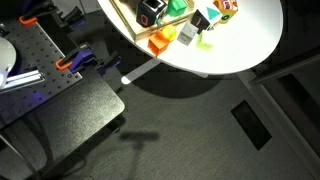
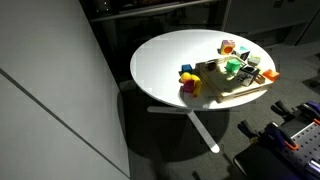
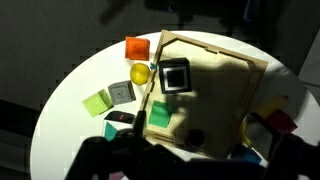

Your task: Put the maroon fruit in the box

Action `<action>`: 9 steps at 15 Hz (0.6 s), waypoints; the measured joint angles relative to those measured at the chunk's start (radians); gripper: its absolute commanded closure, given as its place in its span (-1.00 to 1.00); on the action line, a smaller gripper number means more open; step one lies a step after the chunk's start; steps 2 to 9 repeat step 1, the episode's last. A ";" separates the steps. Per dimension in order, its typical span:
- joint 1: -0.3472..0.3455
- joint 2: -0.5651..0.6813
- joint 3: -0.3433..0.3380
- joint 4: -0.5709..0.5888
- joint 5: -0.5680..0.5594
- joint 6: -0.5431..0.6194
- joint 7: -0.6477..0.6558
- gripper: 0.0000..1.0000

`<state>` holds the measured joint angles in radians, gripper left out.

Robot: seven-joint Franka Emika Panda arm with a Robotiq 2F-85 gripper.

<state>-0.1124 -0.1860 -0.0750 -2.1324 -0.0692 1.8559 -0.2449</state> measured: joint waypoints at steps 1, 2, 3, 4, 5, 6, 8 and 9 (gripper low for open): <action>0.000 0.003 0.000 0.000 0.000 0.000 0.000 -1.00; 0.000 0.003 0.000 0.000 0.000 0.000 0.000 -1.00; 0.000 0.003 0.000 0.000 0.000 0.000 0.000 -1.00; 0.000 0.003 0.000 0.000 0.000 0.000 0.000 -1.00; 0.000 0.003 0.000 0.000 0.000 0.000 0.000 -1.00; 0.000 0.003 0.000 0.000 0.000 0.000 0.000 -1.00; 0.000 0.003 0.000 0.000 0.000 0.000 0.000 -1.00; 0.000 0.003 0.000 0.000 0.000 0.000 0.000 -1.00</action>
